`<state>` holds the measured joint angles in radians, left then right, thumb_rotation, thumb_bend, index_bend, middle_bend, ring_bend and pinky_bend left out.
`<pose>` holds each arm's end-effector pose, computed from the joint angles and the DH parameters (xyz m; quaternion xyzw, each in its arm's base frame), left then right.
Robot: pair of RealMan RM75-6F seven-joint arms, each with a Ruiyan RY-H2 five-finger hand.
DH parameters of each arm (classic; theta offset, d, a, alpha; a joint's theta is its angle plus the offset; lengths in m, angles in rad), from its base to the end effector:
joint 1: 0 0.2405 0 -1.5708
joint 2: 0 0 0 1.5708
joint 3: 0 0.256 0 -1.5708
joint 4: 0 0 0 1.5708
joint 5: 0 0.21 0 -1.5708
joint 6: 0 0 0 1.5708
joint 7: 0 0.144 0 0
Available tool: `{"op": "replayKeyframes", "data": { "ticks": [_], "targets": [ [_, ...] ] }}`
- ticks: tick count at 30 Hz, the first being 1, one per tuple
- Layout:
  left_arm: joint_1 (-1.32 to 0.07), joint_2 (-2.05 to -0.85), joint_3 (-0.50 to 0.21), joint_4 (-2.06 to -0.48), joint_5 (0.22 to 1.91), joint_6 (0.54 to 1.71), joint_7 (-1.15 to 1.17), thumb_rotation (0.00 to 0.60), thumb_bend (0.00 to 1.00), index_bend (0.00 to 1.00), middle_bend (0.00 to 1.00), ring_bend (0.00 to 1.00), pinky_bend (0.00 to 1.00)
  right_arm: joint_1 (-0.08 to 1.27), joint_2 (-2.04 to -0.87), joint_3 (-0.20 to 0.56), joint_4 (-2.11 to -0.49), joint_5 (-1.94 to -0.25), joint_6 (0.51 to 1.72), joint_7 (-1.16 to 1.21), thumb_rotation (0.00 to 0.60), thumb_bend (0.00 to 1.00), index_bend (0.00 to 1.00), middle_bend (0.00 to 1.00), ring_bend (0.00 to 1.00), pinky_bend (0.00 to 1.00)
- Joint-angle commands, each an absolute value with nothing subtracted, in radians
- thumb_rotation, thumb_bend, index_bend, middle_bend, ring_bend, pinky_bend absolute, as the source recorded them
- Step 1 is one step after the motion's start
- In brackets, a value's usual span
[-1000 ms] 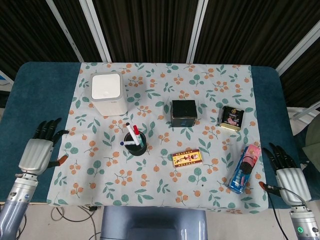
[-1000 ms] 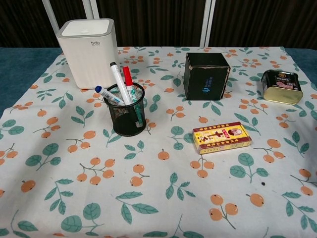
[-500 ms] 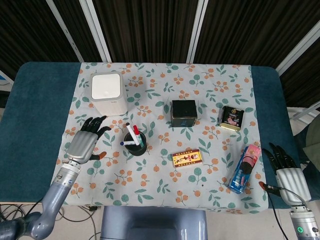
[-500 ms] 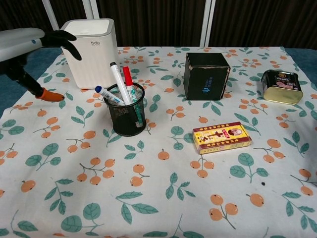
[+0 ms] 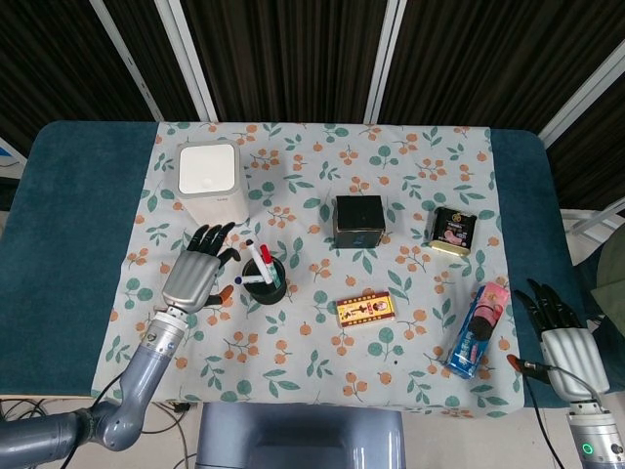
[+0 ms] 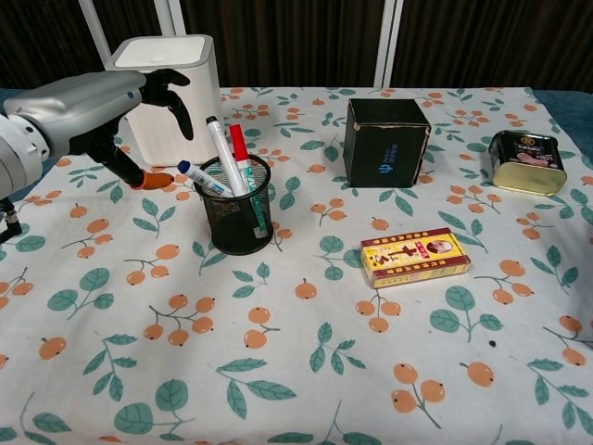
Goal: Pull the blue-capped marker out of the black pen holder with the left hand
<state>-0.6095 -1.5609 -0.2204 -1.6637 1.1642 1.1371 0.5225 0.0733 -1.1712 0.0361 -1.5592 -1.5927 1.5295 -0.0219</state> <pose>-0.1321 0.3082 0.0020 -0.7057 -0.3602 -0.4128 0.4493 -0.3052 -0.1744 0.1458 0.6166 -0.3556 0.4046 0.5741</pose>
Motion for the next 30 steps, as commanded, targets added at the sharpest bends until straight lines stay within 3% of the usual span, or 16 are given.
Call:
{"op": "replayKeyframes", "data": {
  "ticks": [1, 15, 30],
  "targets": [
    [-0.615, -1.566, -0.213, -1.653, 1.168, 1.138, 0.521, 0.6, 0.25, 0.38, 0.0, 0.0, 0.0, 0.074, -1.172, 0.036, -1.56, -1.591, 1.528, -0.024, 0.6, 0.16, 0.14, 0.0, 0.02, 0.21],
    [-0.634, -1.589, -0.198, -1.636, 1.173, 1.15, 0.522, 0.6, 0.26, 0.48, 0.0, 0.0, 0.0, 0.072, -1.172, 0.041, -1.568, -1.578, 1.525, -0.03, 0.6, 0.16, 0.14, 0.0, 0.02, 0.21],
    [-0.65, -1.614, -0.196, -1.616, 1.167, 1.162, 0.535, 0.6, 0.28, 0.51, 0.0, 0.0, 0.0, 0.071, -1.172, 0.043, -1.573, -1.571, 1.524, -0.033, 0.6, 0.16, 0.14, 0.0, 0.02, 0.21]
  ]
}}
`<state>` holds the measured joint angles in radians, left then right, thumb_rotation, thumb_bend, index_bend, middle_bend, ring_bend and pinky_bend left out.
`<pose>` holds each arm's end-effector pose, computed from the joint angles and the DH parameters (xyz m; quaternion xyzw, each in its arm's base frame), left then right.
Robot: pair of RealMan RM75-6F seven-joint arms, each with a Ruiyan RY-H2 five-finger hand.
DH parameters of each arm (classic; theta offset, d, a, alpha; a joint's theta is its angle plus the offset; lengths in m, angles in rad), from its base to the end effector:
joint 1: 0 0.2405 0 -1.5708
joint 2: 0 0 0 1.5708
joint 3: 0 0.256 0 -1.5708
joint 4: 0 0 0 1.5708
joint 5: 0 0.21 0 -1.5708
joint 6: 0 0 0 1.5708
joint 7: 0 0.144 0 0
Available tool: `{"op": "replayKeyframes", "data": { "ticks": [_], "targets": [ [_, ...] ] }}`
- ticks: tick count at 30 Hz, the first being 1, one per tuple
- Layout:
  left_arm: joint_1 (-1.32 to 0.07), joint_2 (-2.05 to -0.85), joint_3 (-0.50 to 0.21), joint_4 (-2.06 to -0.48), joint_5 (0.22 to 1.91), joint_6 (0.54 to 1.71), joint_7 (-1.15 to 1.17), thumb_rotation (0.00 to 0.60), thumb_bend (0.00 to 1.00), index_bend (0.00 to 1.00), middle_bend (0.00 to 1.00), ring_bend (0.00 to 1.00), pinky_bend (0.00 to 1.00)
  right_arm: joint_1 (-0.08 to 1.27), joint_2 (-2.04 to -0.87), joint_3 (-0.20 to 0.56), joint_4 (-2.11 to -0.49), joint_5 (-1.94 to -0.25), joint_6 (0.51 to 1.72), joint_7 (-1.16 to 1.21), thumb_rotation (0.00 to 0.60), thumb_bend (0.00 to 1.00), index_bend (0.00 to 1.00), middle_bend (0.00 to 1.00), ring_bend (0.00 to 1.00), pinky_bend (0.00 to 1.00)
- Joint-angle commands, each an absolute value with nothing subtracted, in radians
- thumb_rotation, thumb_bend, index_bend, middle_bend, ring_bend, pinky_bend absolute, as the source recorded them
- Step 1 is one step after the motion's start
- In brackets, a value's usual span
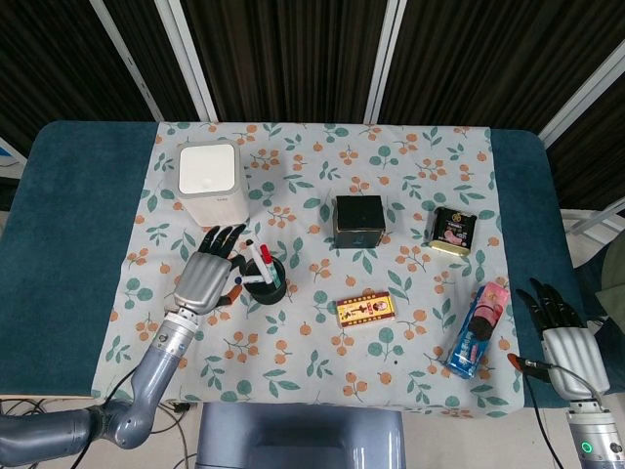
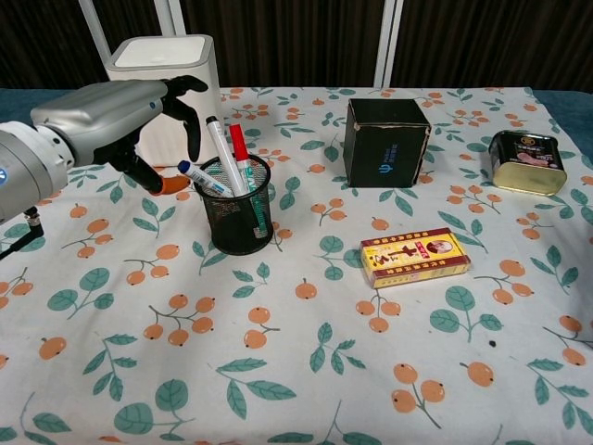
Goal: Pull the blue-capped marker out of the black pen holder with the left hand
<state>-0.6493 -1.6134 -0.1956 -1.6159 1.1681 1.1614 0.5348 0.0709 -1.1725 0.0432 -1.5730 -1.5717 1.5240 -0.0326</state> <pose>-0.1234 0.3091 -0.0125 -0.7140 -0.3439 -0.4153 0.4466 -0.3053 -0.1751 0.1457 0.6091 -0.3617 0.4022 0.5800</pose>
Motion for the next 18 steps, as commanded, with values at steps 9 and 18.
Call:
{"op": "replayKeyframes", "data": {
  "ticks": [9, 18],
  "targets": [
    [-0.656, -1.619, -0.194, -1.619, 1.144, 1.166, 0.56, 0.6, 0.32, 0.53, 0.0, 0.0, 0.0, 0.07, -1.173, 0.045, -1.575, -1.567, 1.524, -0.034, 0.6, 0.16, 0.14, 0.0, 0.02, 0.21],
    [-0.661, -1.626, -0.193, -1.623, 1.144, 1.183, 0.58, 0.6, 0.37, 0.56, 0.0, 0.0, 0.0, 0.069, -1.172, 0.045, -1.58, -1.56, 1.518, -0.037, 0.6, 0.16, 0.14, 0.0, 0.02, 0.21]
  ]
}}
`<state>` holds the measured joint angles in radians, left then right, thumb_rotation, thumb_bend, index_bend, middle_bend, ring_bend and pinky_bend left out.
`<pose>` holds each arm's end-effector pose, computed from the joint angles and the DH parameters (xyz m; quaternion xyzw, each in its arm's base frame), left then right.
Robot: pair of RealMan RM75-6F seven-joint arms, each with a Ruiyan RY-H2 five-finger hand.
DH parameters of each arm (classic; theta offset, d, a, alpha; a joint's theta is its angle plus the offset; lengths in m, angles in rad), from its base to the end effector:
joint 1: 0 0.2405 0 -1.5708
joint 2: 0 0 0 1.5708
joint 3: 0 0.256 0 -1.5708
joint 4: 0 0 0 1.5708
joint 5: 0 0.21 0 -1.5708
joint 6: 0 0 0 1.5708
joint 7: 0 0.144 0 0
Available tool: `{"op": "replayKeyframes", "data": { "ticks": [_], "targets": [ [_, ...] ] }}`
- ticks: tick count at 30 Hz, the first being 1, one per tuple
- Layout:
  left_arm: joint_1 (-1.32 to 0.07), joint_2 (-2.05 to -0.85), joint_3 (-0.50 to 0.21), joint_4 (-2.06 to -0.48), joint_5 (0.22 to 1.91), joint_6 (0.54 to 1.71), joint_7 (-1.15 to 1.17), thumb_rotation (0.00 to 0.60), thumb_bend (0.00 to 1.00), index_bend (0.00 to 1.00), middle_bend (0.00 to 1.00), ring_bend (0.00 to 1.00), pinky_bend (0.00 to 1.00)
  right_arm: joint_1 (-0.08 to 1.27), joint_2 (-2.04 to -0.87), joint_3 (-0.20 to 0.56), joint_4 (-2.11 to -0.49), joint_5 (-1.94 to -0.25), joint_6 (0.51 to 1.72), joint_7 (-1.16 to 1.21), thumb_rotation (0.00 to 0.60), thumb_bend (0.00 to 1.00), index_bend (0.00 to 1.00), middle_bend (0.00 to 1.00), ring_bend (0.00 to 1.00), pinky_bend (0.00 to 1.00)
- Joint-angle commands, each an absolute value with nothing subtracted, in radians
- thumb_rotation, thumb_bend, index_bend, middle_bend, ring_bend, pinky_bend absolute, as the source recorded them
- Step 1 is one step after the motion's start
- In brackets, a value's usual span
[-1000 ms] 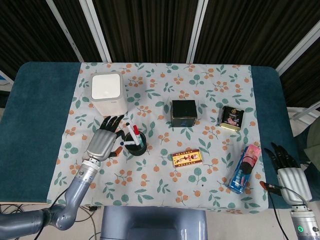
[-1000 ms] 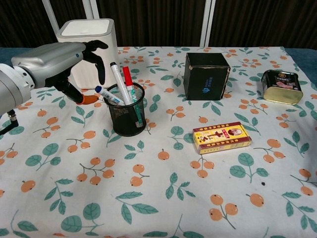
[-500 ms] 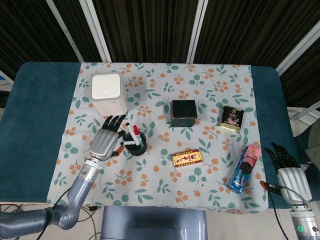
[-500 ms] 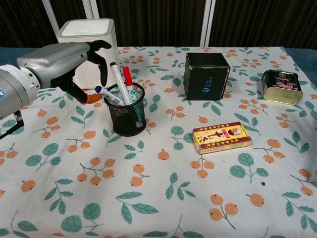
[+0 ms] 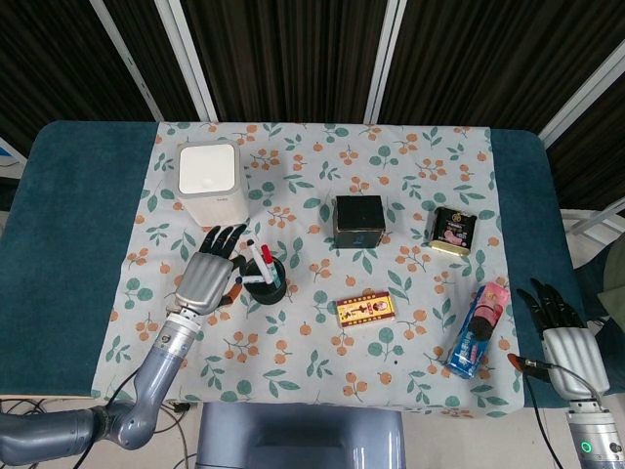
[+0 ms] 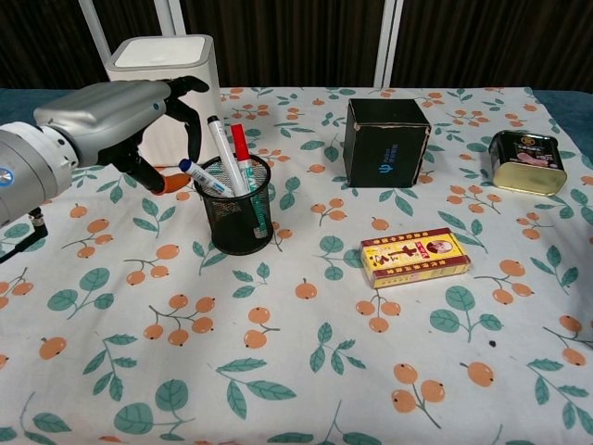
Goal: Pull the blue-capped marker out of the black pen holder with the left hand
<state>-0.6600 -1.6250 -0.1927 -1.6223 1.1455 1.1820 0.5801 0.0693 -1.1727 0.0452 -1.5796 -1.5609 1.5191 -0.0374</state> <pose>-0.1199 0.3086 -0.0141 -0.7149 -0.3365 -0.4094 0.4561 -0.3058 -0.1751 0.1453 0.6060 -0.3660 0.3995 0.5824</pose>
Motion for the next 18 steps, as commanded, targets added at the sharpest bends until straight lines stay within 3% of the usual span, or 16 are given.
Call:
{"op": "replayKeyframes", "data": {
  "ticks": [1, 11, 18],
  "targets": [
    [-0.661, -1.625, -0.193, -1.625, 1.144, 1.184, 0.579, 0.6, 0.37, 0.56, 0.0, 0.0, 0.0, 0.07, -1.172, 0.045, -1.581, -1.56, 1.517, -0.037, 0.6, 0.16, 0.14, 0.0, 0.02, 0.21],
    [-0.633, -1.573, -0.184, -1.72, 1.198, 1.248, 0.572, 0.6, 0.38, 0.56, 0.0, 0.0, 0.0, 0.067, -1.169, 0.05, -1.596, -1.537, 1.509, -0.055, 0.6, 0.16, 0.14, 0.0, 0.02, 0.21],
    [-0.584, -1.453, -0.179, -1.873, 1.307, 1.339, 0.546, 0.6, 0.38, 0.56, 0.0, 0.0, 0.0, 0.066, -1.17, 0.049, -1.598, -1.538, 1.509, -0.063, 0.6, 0.16, 0.14, 0.0, 0.02, 0.21]
  ]
}}
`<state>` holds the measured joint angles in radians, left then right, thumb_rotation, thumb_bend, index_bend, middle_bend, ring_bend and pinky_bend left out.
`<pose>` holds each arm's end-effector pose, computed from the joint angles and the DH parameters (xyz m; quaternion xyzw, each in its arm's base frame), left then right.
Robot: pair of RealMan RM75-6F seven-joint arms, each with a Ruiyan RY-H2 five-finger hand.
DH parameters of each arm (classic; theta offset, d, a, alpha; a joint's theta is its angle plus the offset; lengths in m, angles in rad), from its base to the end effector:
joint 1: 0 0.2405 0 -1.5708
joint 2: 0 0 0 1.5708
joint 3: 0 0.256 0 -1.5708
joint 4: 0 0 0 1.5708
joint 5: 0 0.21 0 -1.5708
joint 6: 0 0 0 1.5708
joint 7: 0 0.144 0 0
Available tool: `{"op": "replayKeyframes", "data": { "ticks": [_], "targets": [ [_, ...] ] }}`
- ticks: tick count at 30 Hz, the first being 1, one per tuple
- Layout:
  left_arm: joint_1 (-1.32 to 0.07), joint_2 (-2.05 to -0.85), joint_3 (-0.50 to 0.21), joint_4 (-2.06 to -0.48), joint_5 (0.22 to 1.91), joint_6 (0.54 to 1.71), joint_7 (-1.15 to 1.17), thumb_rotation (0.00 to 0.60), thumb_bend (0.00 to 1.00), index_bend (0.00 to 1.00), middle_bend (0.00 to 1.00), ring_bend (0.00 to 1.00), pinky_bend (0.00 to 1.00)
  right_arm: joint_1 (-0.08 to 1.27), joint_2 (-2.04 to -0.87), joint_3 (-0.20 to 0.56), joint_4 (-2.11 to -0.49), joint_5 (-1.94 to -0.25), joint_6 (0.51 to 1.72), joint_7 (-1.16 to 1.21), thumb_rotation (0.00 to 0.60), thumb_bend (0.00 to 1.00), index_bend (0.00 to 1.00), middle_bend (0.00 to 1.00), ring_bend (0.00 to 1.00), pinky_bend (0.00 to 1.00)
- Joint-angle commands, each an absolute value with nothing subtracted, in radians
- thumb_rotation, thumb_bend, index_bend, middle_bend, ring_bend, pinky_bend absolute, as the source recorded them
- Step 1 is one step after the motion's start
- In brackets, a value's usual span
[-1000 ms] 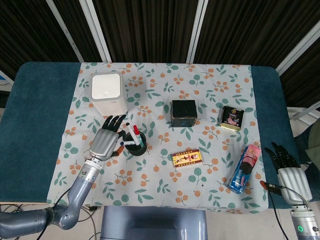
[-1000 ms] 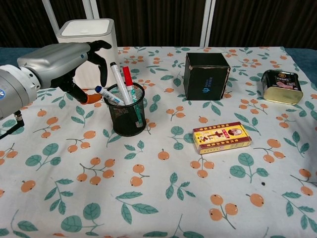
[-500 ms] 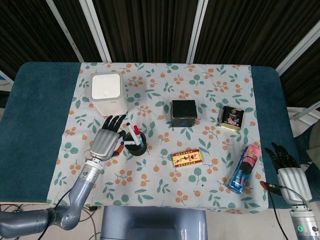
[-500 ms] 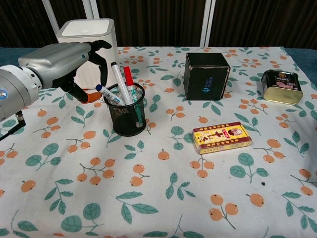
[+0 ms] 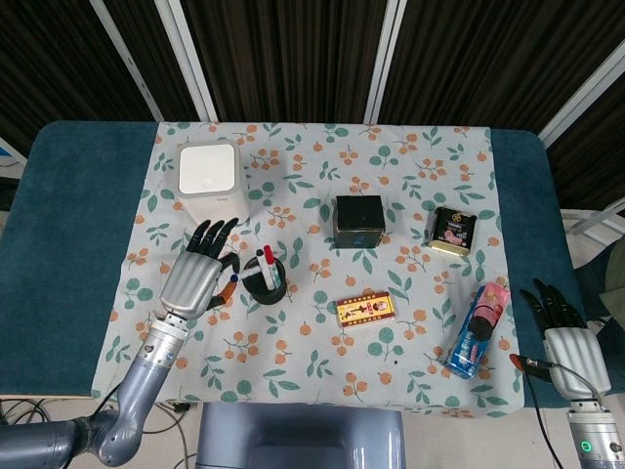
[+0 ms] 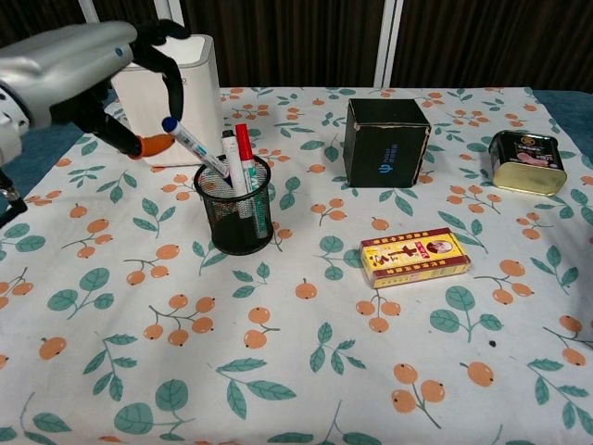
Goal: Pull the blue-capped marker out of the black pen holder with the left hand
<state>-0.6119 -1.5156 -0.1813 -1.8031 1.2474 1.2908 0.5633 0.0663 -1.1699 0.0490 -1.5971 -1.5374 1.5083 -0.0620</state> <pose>-0.1070 0.2886 0.0288 -0.6897 -0.3201 -0.4652 0.4533 -0.3065 -0.1749 0.1451 0.6023 -0.3711 0.3896 0.5897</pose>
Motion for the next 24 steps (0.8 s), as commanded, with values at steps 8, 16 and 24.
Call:
{"op": "replayKeyframes", "data": {
  "ticks": [8, 16, 24],
  "targets": [
    [-0.514, -1.346, -0.159, -1.957, 1.41, 1.427, 0.478, 0.6, 0.38, 0.57, 0.01, 0.0, 0.0, 0.063, -1.171, 0.051, -1.604, -1.528, 1.509, -0.073, 0.6, 0.16, 0.14, 0.0, 0.02, 0.21],
    [-0.468, -1.33, -0.162, -1.86, 1.442, 1.472, 0.343, 0.6, 0.38, 0.56, 0.01, 0.0, 0.0, 0.06, -1.173, 0.054, -1.608, -1.518, 1.508, -0.082, 0.6, 0.16, 0.14, 0.0, 0.02, 0.21],
    [-0.452, -1.366, -0.179, -1.693, 1.375, 1.431, 0.181, 0.6, 0.38, 0.57, 0.01, 0.0, 0.0, 0.06, -1.171, 0.053, -1.609, -1.523, 1.509, -0.077, 0.6, 0.16, 0.14, 0.0, 0.02, 0.21]
  ]
}}
